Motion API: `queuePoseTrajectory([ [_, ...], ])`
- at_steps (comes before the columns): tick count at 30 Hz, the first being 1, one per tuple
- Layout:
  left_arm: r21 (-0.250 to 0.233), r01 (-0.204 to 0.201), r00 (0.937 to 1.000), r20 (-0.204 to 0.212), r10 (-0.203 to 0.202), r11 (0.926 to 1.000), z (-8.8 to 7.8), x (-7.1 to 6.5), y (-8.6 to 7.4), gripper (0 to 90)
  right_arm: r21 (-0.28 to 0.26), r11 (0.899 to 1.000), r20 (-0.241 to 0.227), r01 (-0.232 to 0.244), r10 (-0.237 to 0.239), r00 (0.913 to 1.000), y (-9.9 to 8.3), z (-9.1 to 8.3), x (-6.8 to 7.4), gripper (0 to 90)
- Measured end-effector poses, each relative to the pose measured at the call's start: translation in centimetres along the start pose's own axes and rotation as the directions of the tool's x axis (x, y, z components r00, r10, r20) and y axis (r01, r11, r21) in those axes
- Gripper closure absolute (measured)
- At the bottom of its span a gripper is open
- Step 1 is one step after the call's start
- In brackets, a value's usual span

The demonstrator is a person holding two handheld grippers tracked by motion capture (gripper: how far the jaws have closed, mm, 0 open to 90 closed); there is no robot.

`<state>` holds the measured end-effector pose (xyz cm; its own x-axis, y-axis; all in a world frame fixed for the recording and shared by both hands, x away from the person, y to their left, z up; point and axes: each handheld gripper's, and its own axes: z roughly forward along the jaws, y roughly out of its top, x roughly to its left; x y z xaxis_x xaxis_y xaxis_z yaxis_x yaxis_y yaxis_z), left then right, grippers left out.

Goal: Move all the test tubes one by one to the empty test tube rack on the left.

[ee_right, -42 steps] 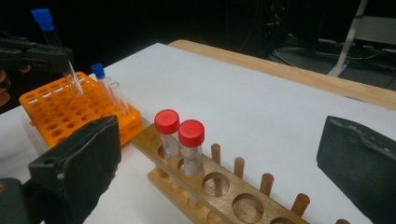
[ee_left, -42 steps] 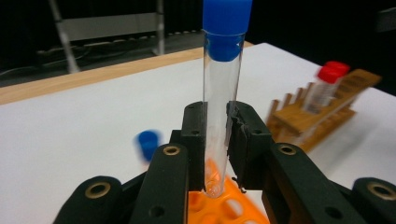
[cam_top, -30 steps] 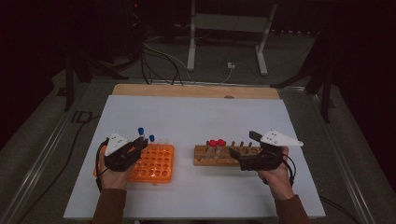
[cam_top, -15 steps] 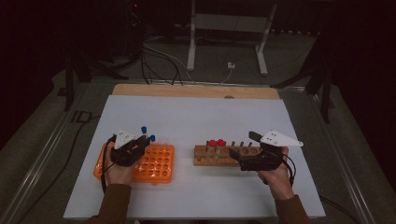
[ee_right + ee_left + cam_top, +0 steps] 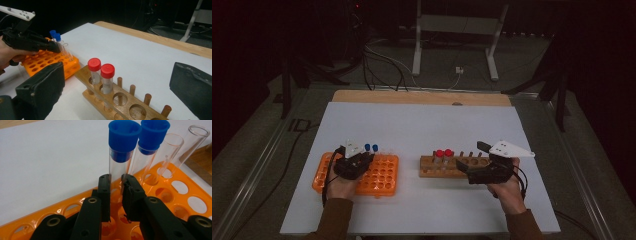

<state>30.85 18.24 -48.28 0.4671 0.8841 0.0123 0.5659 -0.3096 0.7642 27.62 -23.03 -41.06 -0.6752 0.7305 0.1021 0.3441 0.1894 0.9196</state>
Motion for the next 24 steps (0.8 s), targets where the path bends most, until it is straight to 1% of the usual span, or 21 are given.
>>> queuePoseTrajectory([
  [4,0.001,0.002,1.0,0.004,-0.002,1.0,0.0,0.0,0.0,78.1,-0.002,1.0,-0.002,0.003,-0.003,1.0,0.0,0.0,0.0,0.4],
  [6,-0.003,0.015,0.9998,0.011,-0.015,0.9999,-0.1,0.1,-0.1,77.1,-0.002,1.0,-0.002,0.0,0.0,1.0,0.0,-0.1,0.0,0.3],
  [7,-0.003,0.014,0.9998,0.015,-0.014,0.9999,-0.2,0.2,-0.1,76.6,-0.002,1.0,-0.003,-0.001,0.001,1.0,0.0,-0.1,0.0,0.4],
  [11,-0.012,0.024,0.9997,0.011,-0.024,0.9996,-0.4,0.2,-0.4,68.9,-0.003,1.0,-0.003,0.002,-0.002,1.0,0.0,0.0,-0.1,0.3],
  [14,-0.03,0.033,0.9993,0.018,-0.032,0.999,-0.7,0.2,-0.6,60.7,0.0,1.0,-0.003,0.001,-0.001,1.0,0.0,0.0,-0.1,0.3],
  [15,-0.042,0.029,0.9993,0.026,-0.028,0.9987,-0.9,0.2,-0.6,56.7,0.0,1.0,-0.002,0.002,-0.002,1.0,-0.1,0.0,-0.1,0.3],
  [17,-0.077,0.034,0.999,0.031,-0.032,0.9964,-1.4,0.2,-0.6,49.1,0.0,1.0,-0.001,-0.001,0.001,1.0,-0.1,0.1,-0.1,0.4],
  [18,-0.101,0.045,0.9985,0.035,-0.041,0.9939,-1.7,0.1,-0.6,42.4,0.0,1.0,-0.001,-0.001,0.001,1.0,-0.1,0.1,-0.1,0.4],
  [21,-0.147,0.063,0.9976,0.038,-0.058,0.9871,-2.4,-0.1,-0.6,26.3,-0.003,1.0,-0.006,-0.006,0.006,1.0,-0.1,0.0,-0.2,0.4],
  [23,-0.163,0.091,0.9953,0.048,-0.084,0.9824,-2.8,-0.1,-0.6,17.3,-0.002,1.0,-0.005,-0.009,0.009,1.0,-0.1,0.1,-0.2,0.4],
  [24,-0.173,0.103,0.9936,0.064,-0.093,0.9795,-3.0,0.0,-0.6,15.0,0.001,1.0,-0.007,-0.009,0.009,0.9999,-0.1,0.1,-0.2,1.0],
])
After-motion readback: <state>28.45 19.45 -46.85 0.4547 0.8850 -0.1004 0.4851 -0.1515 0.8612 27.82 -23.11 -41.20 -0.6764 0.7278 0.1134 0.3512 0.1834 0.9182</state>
